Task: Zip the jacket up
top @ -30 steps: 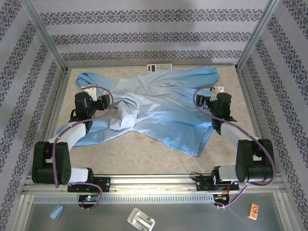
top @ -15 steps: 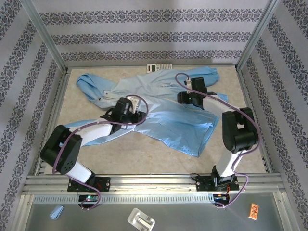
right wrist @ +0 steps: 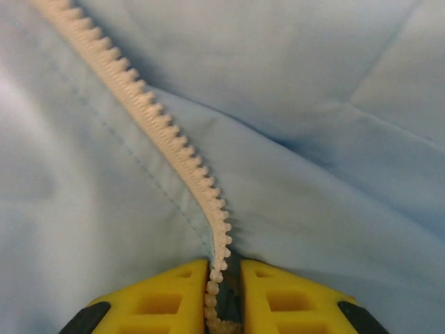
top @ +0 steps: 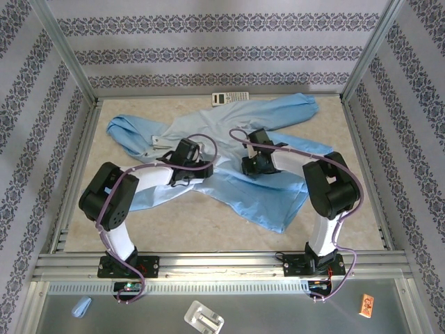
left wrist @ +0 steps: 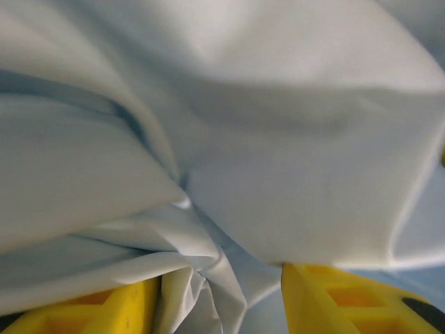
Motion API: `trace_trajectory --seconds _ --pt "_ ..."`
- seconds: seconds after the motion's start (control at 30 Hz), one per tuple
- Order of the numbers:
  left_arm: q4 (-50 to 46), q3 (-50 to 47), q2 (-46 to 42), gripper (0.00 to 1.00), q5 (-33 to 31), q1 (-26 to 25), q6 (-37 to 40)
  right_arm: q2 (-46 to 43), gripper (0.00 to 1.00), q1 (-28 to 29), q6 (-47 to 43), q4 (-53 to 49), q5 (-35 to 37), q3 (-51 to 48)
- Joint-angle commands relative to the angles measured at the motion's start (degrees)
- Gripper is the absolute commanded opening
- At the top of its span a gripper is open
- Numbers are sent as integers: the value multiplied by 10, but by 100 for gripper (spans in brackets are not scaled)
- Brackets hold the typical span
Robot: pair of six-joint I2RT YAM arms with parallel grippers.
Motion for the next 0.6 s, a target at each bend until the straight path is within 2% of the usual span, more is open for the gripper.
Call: trace_trajectory --seconds 0.0,0.17,0.27,0.43,0.57 --pt "-65 -7 -8 49 -1 66 -19 0 18 46 34 -29 -2 -19" --pt "-95 15 -6 49 18 153 -8 16 19 124 51 -33 -17 41" --pt "-111 33 -5 49 27 188 -3 24 25 156 42 -49 -29 97" --pt "-130 33 -40 49 23 211 3 6 38 151 15 -89 -37 164" --pt "-126 -5 -83 49 35 209 -10 -8 45 110 -22 -144 -20 200"
